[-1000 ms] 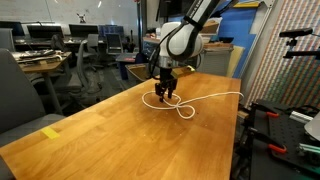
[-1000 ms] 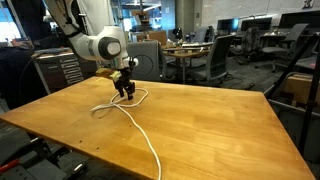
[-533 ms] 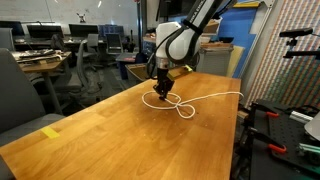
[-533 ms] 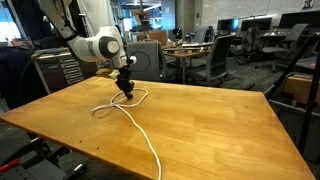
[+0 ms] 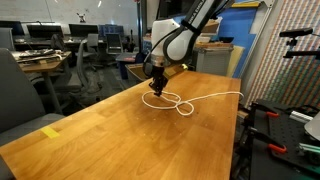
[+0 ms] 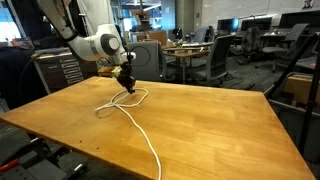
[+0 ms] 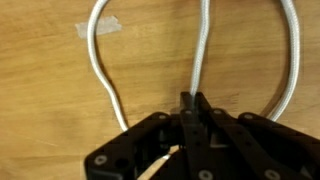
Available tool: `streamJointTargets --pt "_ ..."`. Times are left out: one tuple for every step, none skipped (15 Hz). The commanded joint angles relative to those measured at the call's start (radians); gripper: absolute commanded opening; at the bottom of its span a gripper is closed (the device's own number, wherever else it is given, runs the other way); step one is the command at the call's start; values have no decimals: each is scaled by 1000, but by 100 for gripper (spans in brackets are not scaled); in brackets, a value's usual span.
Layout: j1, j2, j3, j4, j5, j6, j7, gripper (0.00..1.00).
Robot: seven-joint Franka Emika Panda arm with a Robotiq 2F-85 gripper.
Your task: Tie a knot
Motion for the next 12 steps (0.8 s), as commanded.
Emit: streamJointTargets --pt "-34 69 3 95 -10 50 -31 9" --pt "-37 85 -2 115 -12 62 -34 9" --pt "-43 103 -2 138 -9 73 -43 9" --pt "-52 117 5 157 0 65 -52 9" --pt "-62 128 18 171 9 57 -66 9" --pt "-73 136 32 181 18 46 -79 9" --pt "-88 142 54 186 29 44 -100 9" --pt "-102 143 73 185 40 40 -117 9" --pt "-121 135 101 180 56 35 -139 34" --pt "-134 120 119 164 67 30 -158 35" --pt "-157 107 149 148 84 26 -187 41" --pt "-109 118 83 152 54 43 -132 23"
